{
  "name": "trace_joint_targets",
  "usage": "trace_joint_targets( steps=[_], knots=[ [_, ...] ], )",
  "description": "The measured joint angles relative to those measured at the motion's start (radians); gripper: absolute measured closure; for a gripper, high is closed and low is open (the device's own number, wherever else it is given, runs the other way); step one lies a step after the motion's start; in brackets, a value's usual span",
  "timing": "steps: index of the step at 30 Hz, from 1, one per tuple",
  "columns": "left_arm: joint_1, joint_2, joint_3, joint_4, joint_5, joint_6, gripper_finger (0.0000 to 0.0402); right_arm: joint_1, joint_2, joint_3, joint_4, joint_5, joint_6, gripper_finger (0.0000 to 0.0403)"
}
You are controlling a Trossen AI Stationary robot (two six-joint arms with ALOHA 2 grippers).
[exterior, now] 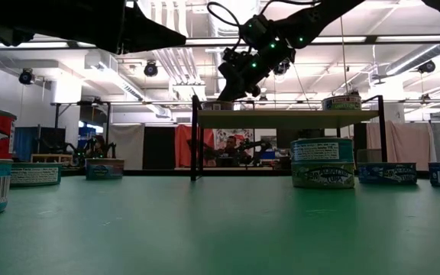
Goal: Stack canned seafood by type on shelf
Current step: Put the blue/pink tuna can on the shelf, then put the green/blue tuna can on the shelf
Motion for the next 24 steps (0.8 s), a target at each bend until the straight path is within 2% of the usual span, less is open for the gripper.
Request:
trace_joint_targets(
  steps=[12,17,24],
  knots=[
    [0.0,0.0,0.0,0.0,0.0,0.0,0.0401,-0.001,-0.002,0.0,0.017,0.001,-0.014,0.0394],
    [0.0,0.0,0.0,0.0,0.0,0.0,0.0401,0.001,-0.042,-0.002,0.013,0.001,-0.011,0.0394],
    [0.0,0.0,0.0,0.0,0.0,-0.002,0.0401,0.053,-0.141,-0.003,-0.126,0.001,-0.011,0.0394]
  ],
)
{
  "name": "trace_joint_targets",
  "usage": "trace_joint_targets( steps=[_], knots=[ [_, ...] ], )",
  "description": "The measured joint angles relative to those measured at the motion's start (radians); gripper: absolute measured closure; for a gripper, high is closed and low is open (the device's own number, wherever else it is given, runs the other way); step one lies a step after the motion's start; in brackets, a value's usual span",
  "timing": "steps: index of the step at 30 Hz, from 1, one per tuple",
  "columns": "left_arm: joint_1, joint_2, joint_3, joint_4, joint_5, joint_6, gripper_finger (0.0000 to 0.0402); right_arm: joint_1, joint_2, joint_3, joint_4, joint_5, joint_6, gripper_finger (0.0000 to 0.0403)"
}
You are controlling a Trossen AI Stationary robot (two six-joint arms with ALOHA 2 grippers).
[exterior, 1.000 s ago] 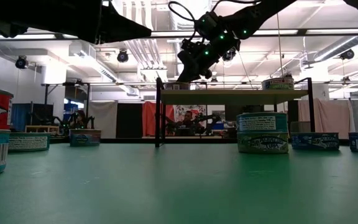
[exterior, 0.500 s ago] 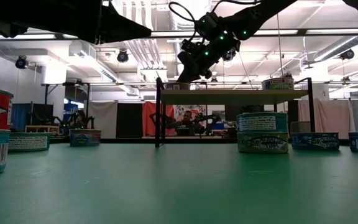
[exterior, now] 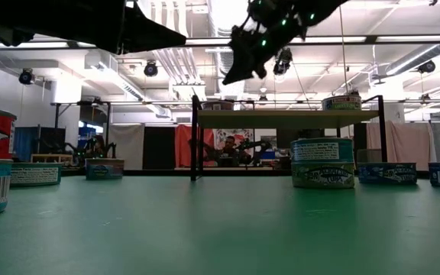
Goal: Stack canned seafood by type on shelf
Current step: Put the green/blue tuna can on the shelf
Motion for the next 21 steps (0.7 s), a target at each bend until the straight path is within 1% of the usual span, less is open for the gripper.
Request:
trace_joint_targets(
  steps=[6,10,16,21],
  knots=[
    [-0.001,0.0,0.0,0.0,0.0,-0.029,0.0401,0.121,-0.113,-0.066,-0.091,0.0,0.018,0.0394],
    [-0.001,0.0,0.0,0.0,0.0,-0.072,0.0401,0.219,-0.208,-0.153,-0.087,0.015,0.05,0.0394],
    [-0.003,0.0,0.0,0.0,0.007,-0.117,0.0401,0.383,-0.346,-0.329,-0.055,0.206,0.128,0.0394],
    [-0.003,0.0,0.0,0.0,0.016,-0.138,0.0401,0.512,-0.443,-0.492,0.058,0.322,0.212,0.0394]
  ],
)
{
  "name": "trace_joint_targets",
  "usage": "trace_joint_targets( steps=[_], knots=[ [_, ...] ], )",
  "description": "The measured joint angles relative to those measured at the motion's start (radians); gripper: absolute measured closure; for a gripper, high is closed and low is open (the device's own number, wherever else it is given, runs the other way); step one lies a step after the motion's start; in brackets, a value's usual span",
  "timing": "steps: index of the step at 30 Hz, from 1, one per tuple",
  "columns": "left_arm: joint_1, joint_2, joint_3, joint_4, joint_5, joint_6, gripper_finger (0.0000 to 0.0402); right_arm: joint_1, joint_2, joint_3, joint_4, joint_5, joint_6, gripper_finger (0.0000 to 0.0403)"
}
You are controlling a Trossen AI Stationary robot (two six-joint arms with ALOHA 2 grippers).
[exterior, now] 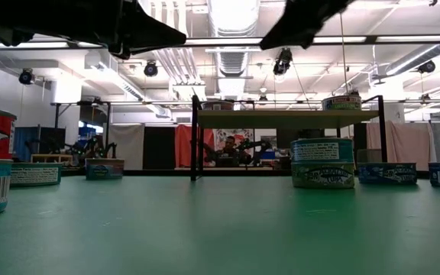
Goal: Stack canned seafood by type on shelf
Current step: Put the green/blue tuna can on the shelf
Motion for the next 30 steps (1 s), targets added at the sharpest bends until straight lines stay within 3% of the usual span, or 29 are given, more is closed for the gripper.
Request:
trace_joint_targets(
  steps=[10,14,23,30],
  knots=[
    [0.0,0.0,0.0,0.0,0.004,-0.043,0.0401,0.176,-0.05,-0.237,0.144,0.204,0.241,0.0394],
    [0.0,0.0,0.001,-0.001,0.085,-0.054,0.0401,0.219,-0.046,-0.289,0.144,0.274,0.385,0.0394],
    [0.0,0.015,0.096,-0.145,0.142,-0.104,0.0401,0.269,-0.045,-0.31,0.086,0.289,0.573,0.0394],
    [0.001,0.177,0.216,-0.197,0.152,-0.034,0.0401,0.304,-0.045,-0.308,-0.025,0.313,0.73,0.0394]
  ],
)
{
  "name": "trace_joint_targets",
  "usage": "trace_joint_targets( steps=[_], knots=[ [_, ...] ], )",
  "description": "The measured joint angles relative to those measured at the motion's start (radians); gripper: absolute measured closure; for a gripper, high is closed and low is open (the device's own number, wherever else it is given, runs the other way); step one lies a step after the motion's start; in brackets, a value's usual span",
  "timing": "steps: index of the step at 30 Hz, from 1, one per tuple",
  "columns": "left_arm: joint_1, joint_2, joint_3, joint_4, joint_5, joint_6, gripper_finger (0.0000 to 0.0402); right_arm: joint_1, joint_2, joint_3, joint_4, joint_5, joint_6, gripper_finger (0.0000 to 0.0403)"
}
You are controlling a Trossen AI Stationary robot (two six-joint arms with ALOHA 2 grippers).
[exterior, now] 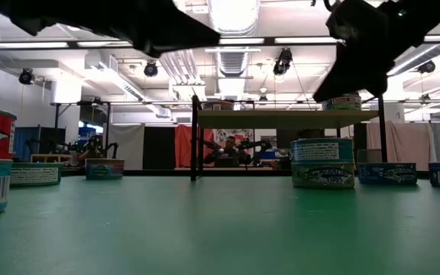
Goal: Stack canned seafood by type on shelf
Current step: Put the green/blue tuna can on the shelf
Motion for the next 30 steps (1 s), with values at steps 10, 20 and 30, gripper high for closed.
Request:
trace_joint_targets(
  steps=[10,20,30],
  knots=[
    [0.047,0.224,0.163,0.001,-0.097,0.088,0.0401,0.048,0.0,0.0,-0.207,0.0,0.261,0.0394],
    [0.135,0.312,0.204,0.004,0.076,0.043,0.0401,0.047,0.0,0.0,-0.355,0.045,0.365,0.0394],
    [0.141,0.328,0.205,0.001,0.078,0.043,0.0401,0.044,0.016,-0.032,-0.38,0.176,0.405,0.0394]
  ],
)
